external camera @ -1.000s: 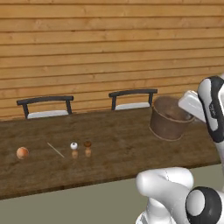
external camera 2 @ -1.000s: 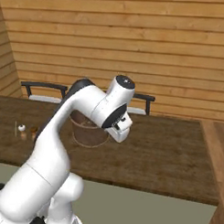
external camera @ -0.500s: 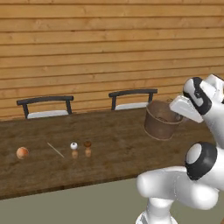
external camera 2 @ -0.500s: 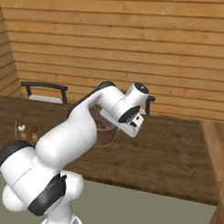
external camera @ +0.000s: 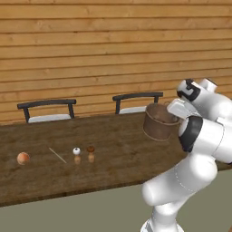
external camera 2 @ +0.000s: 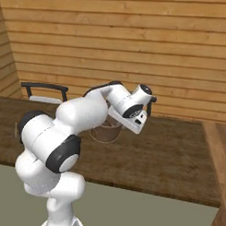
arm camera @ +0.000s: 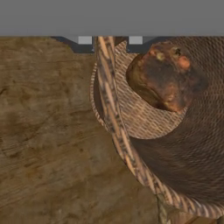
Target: Open the cabinet, pick up the bread from the cabinet and place it in the basket. Then move the basket to the dining counter.
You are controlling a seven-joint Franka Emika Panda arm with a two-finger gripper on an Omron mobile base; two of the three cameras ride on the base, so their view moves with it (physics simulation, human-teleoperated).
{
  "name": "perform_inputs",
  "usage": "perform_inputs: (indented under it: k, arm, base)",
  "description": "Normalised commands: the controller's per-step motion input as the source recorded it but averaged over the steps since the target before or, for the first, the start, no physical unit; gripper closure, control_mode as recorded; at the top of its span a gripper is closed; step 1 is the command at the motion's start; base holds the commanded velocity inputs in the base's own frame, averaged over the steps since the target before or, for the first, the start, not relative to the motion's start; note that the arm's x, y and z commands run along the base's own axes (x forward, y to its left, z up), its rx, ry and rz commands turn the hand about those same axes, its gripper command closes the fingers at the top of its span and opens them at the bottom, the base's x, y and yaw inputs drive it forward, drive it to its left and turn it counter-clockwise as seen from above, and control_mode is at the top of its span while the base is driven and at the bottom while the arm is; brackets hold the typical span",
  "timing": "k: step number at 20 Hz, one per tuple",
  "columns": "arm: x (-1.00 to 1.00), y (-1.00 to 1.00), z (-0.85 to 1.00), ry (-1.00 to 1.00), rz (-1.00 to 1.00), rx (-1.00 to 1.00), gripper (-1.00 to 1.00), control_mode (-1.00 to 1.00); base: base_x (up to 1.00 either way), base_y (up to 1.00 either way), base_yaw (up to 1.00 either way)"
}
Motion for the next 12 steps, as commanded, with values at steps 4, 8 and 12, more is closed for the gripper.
perform_inputs:
  k: [4,8,12]
  arm:
    - [0.24,0.06,-0.34,0.0,-0.09,0.0,1.0,-1.0]
    - [0.29,0.22,-0.61,0.0,-0.09,-0.04,1.0,-1.0]
    - [0.22,0.12,-0.55,0.0,-0.07,-0.03,1.0,-1.0]
  base:
    - [0.0,0.0,0.0]
    - [0.0,0.0,0.0]
    - [0.0,0.0,0.0]
